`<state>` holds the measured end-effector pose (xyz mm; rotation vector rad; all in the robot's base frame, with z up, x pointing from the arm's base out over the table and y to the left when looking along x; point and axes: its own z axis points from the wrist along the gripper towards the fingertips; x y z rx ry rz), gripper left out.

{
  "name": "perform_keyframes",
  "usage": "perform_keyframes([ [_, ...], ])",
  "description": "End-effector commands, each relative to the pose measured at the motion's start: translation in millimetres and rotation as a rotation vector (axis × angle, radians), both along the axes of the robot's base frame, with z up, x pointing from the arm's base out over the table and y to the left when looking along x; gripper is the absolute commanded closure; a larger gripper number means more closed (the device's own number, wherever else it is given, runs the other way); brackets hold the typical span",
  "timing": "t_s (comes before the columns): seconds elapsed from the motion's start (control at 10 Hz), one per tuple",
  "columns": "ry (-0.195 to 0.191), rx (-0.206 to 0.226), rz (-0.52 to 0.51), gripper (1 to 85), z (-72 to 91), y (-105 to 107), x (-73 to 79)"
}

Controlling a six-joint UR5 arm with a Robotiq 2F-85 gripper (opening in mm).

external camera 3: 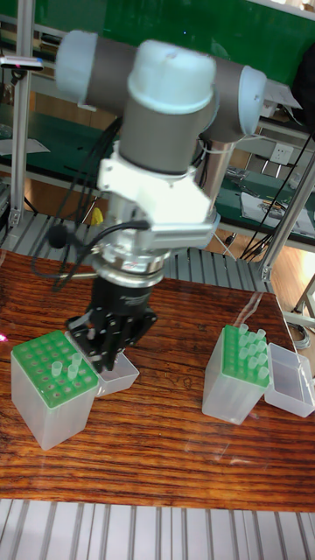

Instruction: Transfer all large pipette tips from one holder to another

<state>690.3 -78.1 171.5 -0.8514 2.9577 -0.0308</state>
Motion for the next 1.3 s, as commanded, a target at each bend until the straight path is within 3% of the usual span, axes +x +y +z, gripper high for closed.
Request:
perform_keyframes([
  [0.0,-0.015,-0.005,0.039,61.0,-14.1,-26,-3.4],
  [0.1,-0.023,-0.015,0.045,61.0,-13.5,-29,-2.3],
  [0.6,-0.02,0.041,0.057,58.7,-23.1,-11,-4.5],
  [1.0,-0.008,0.053,0.069,56.0,-18.4,-7,-10.1],
  [1.2,0.001,0.045,0.07,56.0,-5.4,-5,-11.8],
])
